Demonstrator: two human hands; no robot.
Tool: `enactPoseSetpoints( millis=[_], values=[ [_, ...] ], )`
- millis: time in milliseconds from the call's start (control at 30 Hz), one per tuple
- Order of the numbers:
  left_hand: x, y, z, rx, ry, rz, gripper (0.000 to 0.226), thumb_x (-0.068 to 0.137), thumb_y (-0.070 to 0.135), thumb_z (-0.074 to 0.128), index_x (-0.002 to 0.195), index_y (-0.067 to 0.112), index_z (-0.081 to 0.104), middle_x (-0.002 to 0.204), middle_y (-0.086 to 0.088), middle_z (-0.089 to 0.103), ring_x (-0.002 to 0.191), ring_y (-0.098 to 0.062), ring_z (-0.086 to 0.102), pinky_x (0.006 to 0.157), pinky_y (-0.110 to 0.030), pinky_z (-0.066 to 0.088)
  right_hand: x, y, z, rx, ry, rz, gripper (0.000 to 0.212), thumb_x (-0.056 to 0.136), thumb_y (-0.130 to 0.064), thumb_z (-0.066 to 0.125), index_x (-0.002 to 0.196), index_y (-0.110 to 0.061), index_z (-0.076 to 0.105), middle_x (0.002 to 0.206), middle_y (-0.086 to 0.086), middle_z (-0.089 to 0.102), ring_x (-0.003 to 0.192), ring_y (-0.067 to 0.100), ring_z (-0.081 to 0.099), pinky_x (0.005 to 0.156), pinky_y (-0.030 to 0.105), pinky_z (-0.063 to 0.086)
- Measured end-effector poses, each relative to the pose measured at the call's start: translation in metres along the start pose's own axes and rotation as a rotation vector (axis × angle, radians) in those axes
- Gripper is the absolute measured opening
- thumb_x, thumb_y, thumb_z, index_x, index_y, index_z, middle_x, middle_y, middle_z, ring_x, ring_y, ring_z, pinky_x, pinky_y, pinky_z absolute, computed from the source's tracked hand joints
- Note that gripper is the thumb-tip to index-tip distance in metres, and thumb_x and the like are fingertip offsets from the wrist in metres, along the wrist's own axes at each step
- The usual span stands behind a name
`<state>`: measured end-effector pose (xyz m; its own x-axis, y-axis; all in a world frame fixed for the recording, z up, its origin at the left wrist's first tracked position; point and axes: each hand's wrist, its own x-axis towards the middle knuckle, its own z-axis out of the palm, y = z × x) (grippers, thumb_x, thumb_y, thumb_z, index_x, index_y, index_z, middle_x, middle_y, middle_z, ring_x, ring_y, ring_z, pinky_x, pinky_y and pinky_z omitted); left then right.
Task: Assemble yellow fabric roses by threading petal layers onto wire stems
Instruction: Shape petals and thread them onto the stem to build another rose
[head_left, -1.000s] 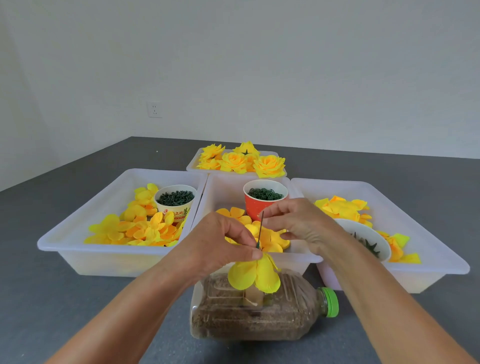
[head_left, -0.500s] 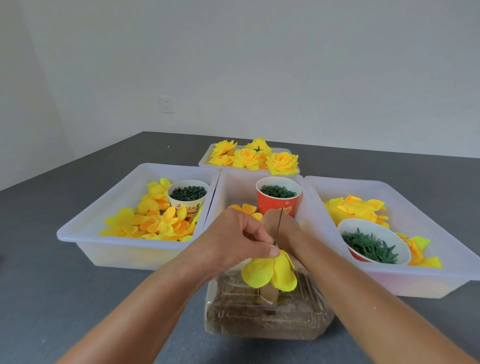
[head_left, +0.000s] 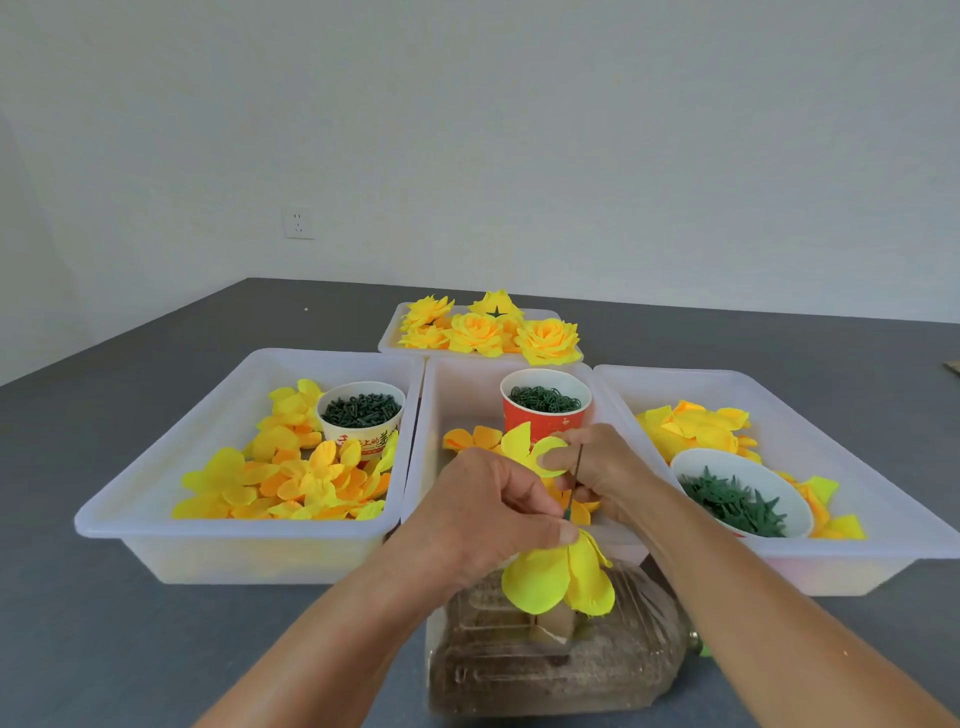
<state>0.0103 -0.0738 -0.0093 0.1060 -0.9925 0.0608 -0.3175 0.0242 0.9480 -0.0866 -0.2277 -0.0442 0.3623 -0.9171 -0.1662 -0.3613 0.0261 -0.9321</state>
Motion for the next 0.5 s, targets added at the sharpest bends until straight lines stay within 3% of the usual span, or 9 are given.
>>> enactPoseSetpoints(
  millis=[267,400,500],
  values=[
    [-0.001,0.002,0.002,0.003,0.017,-0.018,0.009,0.071,0.008,0.079,0.068,0.007,0.071,0.069,-0.009,0.064,0.065,-0.015,0.053,0.065,-0.027,0.043,-0.023,0.0,-0.02,0.365,0.006,0.037,0.019,0.078,0.009,0.062,0.079,-0.009,0.057,0.047,-0.001,0.058,0.038,0.007,0.056,0.033,0.013,0.029],
    [-0.003,0.003,0.003,-0.003,0.034,-0.025,0.008,0.071,0.006,0.078,0.071,0.003,0.07,0.067,-0.005,0.064,0.064,-0.01,0.054,0.062,-0.018,0.044,-0.032,-0.004,-0.026,0.535,-0.072,0.03,0.019,0.081,0.013,0.055,0.087,-0.005,0.058,0.058,0.007,0.061,0.044,0.012,0.061,0.038,0.016,0.042],
    [-0.004,0.004,0.004,0.01,0.051,-0.027,0.008,0.071,0.005,0.078,0.071,0.002,0.071,0.065,-0.002,0.065,0.061,-0.008,0.055,0.06,-0.015,0.044,-0.038,-0.006,-0.028,0.609,-0.128,0.038,0.016,0.078,0.011,0.062,0.086,-0.003,0.059,0.059,0.007,0.065,0.049,0.014,0.064,0.039,0.017,0.044]
  ],
)
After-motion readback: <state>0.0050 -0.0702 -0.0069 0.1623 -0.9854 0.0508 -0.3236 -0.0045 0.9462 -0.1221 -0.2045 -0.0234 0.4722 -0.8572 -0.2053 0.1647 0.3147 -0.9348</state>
